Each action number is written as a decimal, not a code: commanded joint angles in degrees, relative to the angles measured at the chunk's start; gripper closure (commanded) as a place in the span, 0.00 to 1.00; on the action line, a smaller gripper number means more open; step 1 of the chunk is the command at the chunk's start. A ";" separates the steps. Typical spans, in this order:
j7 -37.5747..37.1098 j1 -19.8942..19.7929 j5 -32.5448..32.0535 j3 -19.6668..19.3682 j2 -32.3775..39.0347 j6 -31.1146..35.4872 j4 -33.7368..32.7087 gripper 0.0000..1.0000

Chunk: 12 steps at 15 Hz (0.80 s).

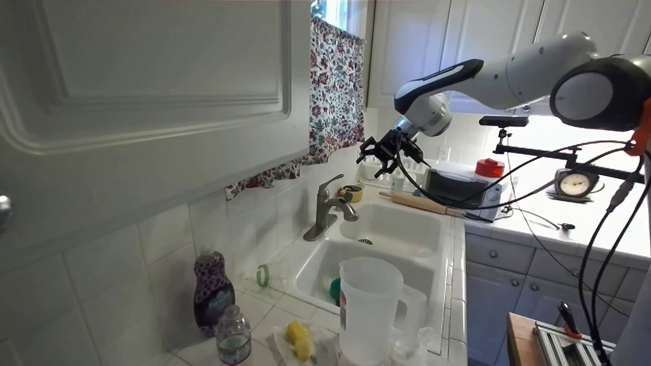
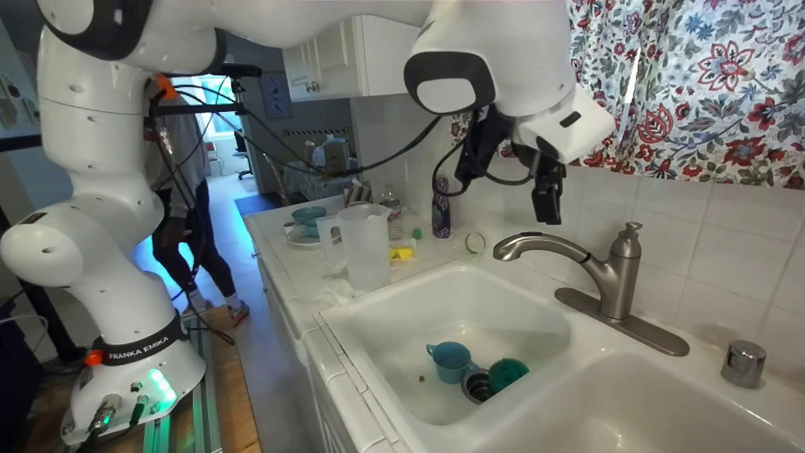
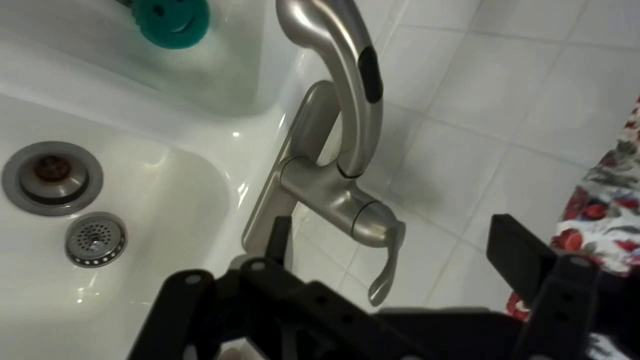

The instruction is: Open the tap

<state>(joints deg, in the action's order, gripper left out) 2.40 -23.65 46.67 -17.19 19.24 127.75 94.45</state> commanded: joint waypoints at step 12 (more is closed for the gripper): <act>-13.19 -11.90 6.11 7.29 24.98 -13.92 -34.99 0.06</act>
<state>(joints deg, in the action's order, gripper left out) -8.32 -33.28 51.08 -11.20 38.80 118.19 68.32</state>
